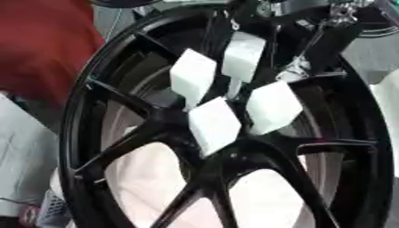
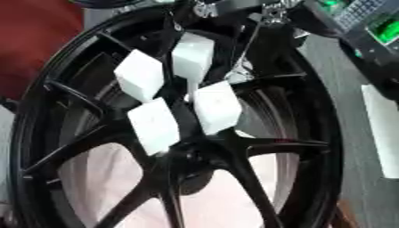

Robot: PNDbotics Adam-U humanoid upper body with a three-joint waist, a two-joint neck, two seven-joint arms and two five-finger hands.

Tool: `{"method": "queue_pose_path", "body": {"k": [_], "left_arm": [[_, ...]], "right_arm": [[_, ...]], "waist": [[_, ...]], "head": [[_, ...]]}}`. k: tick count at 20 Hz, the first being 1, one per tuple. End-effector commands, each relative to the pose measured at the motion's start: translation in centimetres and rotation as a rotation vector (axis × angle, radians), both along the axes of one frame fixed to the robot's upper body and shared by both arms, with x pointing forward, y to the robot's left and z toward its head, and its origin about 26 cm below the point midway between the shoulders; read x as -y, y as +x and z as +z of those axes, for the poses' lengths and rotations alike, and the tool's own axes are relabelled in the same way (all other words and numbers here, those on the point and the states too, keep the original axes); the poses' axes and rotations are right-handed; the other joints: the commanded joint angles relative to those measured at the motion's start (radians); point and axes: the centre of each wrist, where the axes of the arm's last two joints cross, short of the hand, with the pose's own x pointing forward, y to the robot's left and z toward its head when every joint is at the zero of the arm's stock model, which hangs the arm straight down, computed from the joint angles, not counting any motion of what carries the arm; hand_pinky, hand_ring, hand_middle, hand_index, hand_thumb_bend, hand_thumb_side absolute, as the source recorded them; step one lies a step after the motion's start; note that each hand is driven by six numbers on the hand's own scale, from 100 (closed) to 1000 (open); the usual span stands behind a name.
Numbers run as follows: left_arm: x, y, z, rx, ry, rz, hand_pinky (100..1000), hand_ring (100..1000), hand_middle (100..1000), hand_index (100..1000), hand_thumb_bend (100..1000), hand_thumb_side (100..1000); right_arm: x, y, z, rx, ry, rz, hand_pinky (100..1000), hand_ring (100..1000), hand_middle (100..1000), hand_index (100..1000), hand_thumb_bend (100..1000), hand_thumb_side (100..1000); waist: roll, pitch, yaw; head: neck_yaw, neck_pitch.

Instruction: Pull the pin out of the wheel hub.

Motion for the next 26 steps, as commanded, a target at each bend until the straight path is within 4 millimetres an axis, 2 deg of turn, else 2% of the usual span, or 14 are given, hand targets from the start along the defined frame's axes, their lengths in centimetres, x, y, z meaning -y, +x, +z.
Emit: {"method": "queue_pose_path", "body": {"k": [1, 4, 10, 15, 20, 22, 24, 26], "left_arm": [[-0.03, -0.2, 0.71, 0.023, 0.012, -0.008, 788, 793, 791, 846, 181, 902], [0.01, -0.18, 0.7, 0.023, 0.009, -0.01, 789, 793, 789, 846, 182, 903], [0.08, -0.15, 0.67, 0.022, 0.007, -0.013, 789, 793, 789, 846, 183, 902], [0.11, -0.15, 0.68, 0.024, 0.004, -0.012, 789, 794, 788, 845, 184, 902], [0.13, -0.15, 0.69, 0.026, -0.002, -0.011, 789, 794, 786, 845, 186, 902], [0.14, -0.15, 0.68, 0.027, -0.006, -0.012, 789, 794, 786, 845, 186, 902], [0.11, -0.16, 0.67, 0.026, -0.008, -0.012, 789, 794, 786, 845, 186, 902], [0.09, -0.16, 0.69, 0.026, -0.007, -0.012, 789, 794, 786, 845, 186, 902]], "right_arm": [[1.08, -0.28, 1.41, 0.065, -0.102, -0.006, 863, 893, 845, 859, 339, 100], [1.13, -0.08, 1.41, 0.062, -0.098, -0.004, 862, 886, 830, 844, 291, 100], [0.8, -0.23, 1.52, 0.012, -0.058, 0.035, 859, 854, 713, 770, 171, 100], [0.83, -0.42, 1.72, -0.015, -0.031, 0.061, 831, 788, 562, 626, 100, 100], [0.84, -0.25, 1.66, -0.034, -0.023, 0.074, 819, 747, 463, 525, 100, 100], [0.85, -0.22, 1.72, -0.037, -0.019, 0.077, 818, 744, 455, 515, 100, 100], [0.83, -0.29, 1.95, -0.035, -0.013, 0.08, 812, 730, 422, 450, 100, 100], [0.79, -0.4, 2.19, -0.032, -0.009, 0.083, 812, 730, 422, 450, 100, 100]], "waist": [[0.004, -0.02, 0.0], [0.004, -0.019, 0.001], [0.002, -0.02, 0.001], [0.0, -0.02, 0.004], [-0.004, -0.019, 0.009], [-0.005, -0.019, 0.01], [-0.007, -0.02, 0.012], [-0.009, -0.022, 0.013]], "head": [[-0.007, -0.02], [-0.008, -0.022], [-0.009, -0.024], [-0.01, -0.027], [-0.018, -0.028], [-0.019, -0.028], [-0.021, -0.028], [-0.022, -0.028]]}}
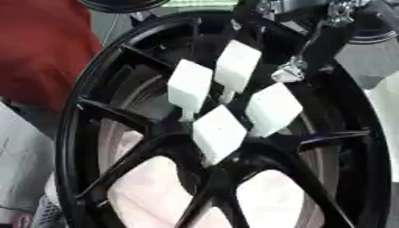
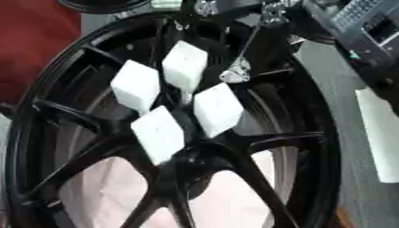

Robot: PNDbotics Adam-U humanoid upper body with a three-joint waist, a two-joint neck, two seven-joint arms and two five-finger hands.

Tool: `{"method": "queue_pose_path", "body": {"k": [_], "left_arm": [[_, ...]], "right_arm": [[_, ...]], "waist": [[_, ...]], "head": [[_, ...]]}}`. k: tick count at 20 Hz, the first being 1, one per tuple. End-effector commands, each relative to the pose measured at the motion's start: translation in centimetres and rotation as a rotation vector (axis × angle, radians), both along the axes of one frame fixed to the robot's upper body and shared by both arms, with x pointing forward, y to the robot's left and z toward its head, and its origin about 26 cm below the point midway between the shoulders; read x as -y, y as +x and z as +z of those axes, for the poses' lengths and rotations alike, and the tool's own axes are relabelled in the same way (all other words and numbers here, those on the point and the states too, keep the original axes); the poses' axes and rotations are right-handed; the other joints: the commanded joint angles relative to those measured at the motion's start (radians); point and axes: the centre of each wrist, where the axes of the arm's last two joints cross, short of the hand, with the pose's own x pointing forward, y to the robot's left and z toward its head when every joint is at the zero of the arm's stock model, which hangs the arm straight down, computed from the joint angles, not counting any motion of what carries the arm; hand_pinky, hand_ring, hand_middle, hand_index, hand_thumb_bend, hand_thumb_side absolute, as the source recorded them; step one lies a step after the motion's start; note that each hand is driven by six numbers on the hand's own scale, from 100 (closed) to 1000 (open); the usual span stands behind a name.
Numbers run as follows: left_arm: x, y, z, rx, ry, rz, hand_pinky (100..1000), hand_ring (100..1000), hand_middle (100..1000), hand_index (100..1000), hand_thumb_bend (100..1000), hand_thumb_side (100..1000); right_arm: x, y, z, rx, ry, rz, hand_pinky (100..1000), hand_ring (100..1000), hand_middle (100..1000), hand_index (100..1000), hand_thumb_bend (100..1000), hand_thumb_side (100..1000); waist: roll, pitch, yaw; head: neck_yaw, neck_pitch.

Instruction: Pull the pin out of the wheel hub.

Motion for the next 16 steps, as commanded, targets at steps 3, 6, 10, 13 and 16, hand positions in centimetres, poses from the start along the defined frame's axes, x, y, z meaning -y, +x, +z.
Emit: {"method": "queue_pose_path", "body": {"k": [3, 6, 10, 13, 16], "left_arm": [[-0.2, -0.2, 0.9, 0.027, 0.015, -0.001, 789, 794, 786, 845, 187, 900], [-0.3, -0.3, 0.9, 0.025, 0.015, 0.003, 789, 794, 786, 845, 187, 899], [-0.4, -0.3, 0.8, 0.021, 0.013, 0.008, 790, 795, 786, 845, 189, 898], [-0.6, -0.5, 0.6, 0.016, 0.011, 0.015, 790, 795, 786, 845, 190, 898], [-0.8, -0.6, 0.6, 0.014, 0.011, 0.025, 790, 796, 786, 845, 190, 897]], "right_arm": [[0.3, -1.0, 2.1, 0.06, -0.059, 0.042, 808, 732, 428, 432, 100, 100], [0.7, -1.9, 3.5, 0.086, -0.027, 0.045, 808, 735, 431, 428, 100, 100], [1.8, -3.1, 5.4, 0.104, 0.039, 0.04, 809, 737, 439, 433, 100, 100], [3.3, -4.0, 6.5, 0.118, 0.084, 0.006, 808, 740, 454, 447, 100, 100], [6.0, -4.4, 7.1, 0.129, 0.132, -0.065, 808, 741, 461, 454, 100, 100]], "waist": [[0.001, -0.029, 0.006], [-0.004, -0.038, 0.006], [-0.009, -0.05, 0.001], [-0.007, -0.059, -0.013], [-0.003, -0.067, -0.031]], "head": [[-0.008, -0.01], [-0.01, -0.008], [-0.011, -0.003], [-0.005, 0.005], [0.005, 0.014]]}}
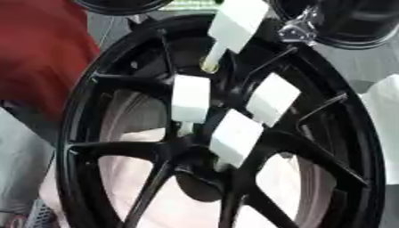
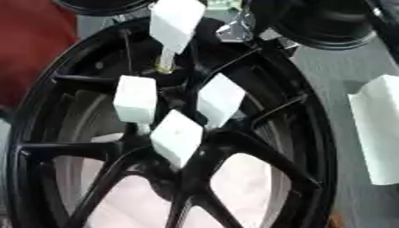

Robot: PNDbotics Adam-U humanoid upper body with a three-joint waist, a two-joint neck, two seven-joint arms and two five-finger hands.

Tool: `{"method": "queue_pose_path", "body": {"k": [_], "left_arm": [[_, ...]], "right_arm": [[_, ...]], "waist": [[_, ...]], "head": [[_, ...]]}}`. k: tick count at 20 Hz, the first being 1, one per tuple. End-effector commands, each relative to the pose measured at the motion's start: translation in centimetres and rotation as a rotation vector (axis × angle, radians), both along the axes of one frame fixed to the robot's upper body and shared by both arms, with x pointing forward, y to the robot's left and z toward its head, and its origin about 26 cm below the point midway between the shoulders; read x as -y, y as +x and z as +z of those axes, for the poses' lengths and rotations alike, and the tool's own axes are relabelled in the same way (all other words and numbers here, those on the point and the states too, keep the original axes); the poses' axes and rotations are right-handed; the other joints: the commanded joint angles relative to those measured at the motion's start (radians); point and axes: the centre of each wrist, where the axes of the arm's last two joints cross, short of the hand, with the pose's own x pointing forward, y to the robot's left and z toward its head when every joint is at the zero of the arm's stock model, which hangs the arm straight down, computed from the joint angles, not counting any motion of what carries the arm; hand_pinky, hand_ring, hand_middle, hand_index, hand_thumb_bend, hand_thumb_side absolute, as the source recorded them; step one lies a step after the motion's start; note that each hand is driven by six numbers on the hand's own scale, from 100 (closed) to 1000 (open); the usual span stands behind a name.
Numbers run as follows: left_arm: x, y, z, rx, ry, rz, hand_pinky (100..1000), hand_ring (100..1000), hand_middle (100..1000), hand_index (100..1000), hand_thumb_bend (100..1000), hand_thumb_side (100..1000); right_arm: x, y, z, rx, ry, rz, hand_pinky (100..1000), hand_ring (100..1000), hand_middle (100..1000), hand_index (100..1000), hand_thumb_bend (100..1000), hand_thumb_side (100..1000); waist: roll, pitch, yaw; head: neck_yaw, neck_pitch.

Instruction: Pull the pin out of the wheel hub.

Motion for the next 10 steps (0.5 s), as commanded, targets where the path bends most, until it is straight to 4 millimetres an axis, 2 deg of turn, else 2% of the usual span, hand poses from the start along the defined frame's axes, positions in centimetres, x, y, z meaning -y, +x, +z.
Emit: {"method": "queue_pose_path", "body": {"k": [1, 10], "left_arm": [[-0.6, -0.4, 0.8, 0.019, 0.02, 0.017, 790, 796, 786, 845, 189, 896], [-0.9, -0.6, 0.7, 0.016, 0.022, 0.034, 790, 796, 786, 845, 187, 890]], "right_arm": [[3.6, -1.7, 1.8, 0.055, 0.023, -0.072, 808, 741, 463, 455, 100, 100], [13.6, -3.0, 0.5, 0.058, 0.237, -0.32, 811, 742, 472, 470, 100, 100]], "waist": [[0.012, -0.042, -0.01], [0.044, -0.062, -0.068]], "head": [[0.014, 0.008], [0.056, 0.03]]}}
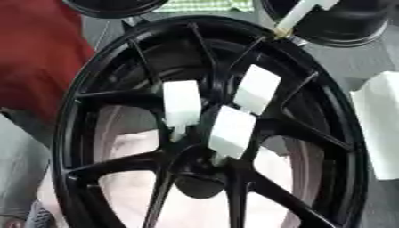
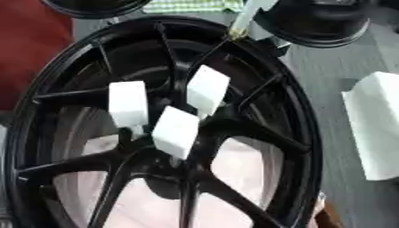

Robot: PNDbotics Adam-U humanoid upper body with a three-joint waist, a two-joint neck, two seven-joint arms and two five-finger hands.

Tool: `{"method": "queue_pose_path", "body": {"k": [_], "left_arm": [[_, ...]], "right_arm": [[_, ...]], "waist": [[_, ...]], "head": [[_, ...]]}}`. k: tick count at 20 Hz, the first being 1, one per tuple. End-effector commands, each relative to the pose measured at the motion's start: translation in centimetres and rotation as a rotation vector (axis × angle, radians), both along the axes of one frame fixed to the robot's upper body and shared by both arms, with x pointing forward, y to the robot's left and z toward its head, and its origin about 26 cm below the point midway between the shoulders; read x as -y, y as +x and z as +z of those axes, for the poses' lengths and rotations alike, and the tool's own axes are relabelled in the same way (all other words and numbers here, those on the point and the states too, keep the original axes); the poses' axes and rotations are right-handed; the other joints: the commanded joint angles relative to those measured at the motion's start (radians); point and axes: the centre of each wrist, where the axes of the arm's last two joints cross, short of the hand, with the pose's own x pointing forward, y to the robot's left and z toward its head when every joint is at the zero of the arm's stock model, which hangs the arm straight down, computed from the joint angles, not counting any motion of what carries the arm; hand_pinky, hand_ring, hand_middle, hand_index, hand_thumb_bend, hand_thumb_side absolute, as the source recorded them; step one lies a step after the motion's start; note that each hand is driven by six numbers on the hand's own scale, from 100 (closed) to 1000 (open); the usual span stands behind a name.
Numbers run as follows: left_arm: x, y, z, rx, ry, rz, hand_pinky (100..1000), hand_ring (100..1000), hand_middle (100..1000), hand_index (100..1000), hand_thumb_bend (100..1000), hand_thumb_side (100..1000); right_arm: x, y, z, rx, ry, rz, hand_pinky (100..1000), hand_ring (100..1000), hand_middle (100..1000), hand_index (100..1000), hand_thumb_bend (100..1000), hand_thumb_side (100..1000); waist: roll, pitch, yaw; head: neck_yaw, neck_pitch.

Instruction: Pull the pin out of the wheel hub.

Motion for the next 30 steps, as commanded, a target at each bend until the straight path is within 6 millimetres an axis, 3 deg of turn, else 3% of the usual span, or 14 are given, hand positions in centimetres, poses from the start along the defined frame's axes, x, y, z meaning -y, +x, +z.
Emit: {"method": "queue_pose_path", "body": {"k": [1, 9, 15, 22, 26, 28, 30], "left_arm": [[-0.5, -0.3, 0.9, 0.02, 0.03, 0.013, 790, 796, 786, 845, 187, 889], [-0.8, -0.5, 0.8, 0.015, 0.036, 0.024, 790, 796, 786, 844, 186, 884], [-1.1, -0.8, 0.5, 0.009, 0.031, 0.041, 790, 796, 783, 844, 187, 882], [-1.1, -0.9, 0.2, 0.001, 0.022, 0.05, 790, 796, 781, 844, 186, 881], [-1.2, -1.0, 0.0, -0.002, 0.016, 0.055, 790, 796, 780, 844, 186, 881], [-1.1, -1.0, 0.0, -0.002, 0.013, 0.055, 790, 797, 780, 843, 187, 881], [-1.1, -1.0, -0.1, -0.004, 0.011, 0.055, 790, 798, 780, 842, 188, 882]], "right_arm": [[3.6, -2.4, 1.5, 0.076, 0.069, -0.098, 811, 742, 472, 471, 100, 100], [12.3, -3.3, -0.9, 0.104, 0.235, -0.412, 810, 744, 480, 478, 100, 100], [17.3, -3.1, -4.2, 0.085, 0.339, -0.588, 814, 746, 497, 512, 100, 100], [21.3, -2.8, -8.8, 0.033, 0.446, -0.733, 835, 781, 592, 627, 100, 100], [23.3, -2.8, -11.6, -0.004, 0.496, -0.823, 857, 828, 689, 717, 104, 100], [24.2, -2.9, -12.9, -0.023, 0.509, -0.865, 873, 866, 747, 768, 156, 100], [24.9, -3.0, -14.2, -0.056, 0.513, -0.9, 907, 922, 821, 843, 268, 100]], "waist": [[0.011, -0.036, -0.013], [0.035, -0.06, -0.074], [0.046, -0.075, -0.11], [0.061, -0.089, -0.137], [0.07, -0.094, -0.146], [0.072, -0.095, -0.15], [0.074, -0.096, -0.154]], "head": [[0.015, 0.007], [0.076, 0.034], [0.115, 0.048], [0.135, 0.059], [0.143, 0.062], [0.142, 0.063], [0.143, 0.062]]}}
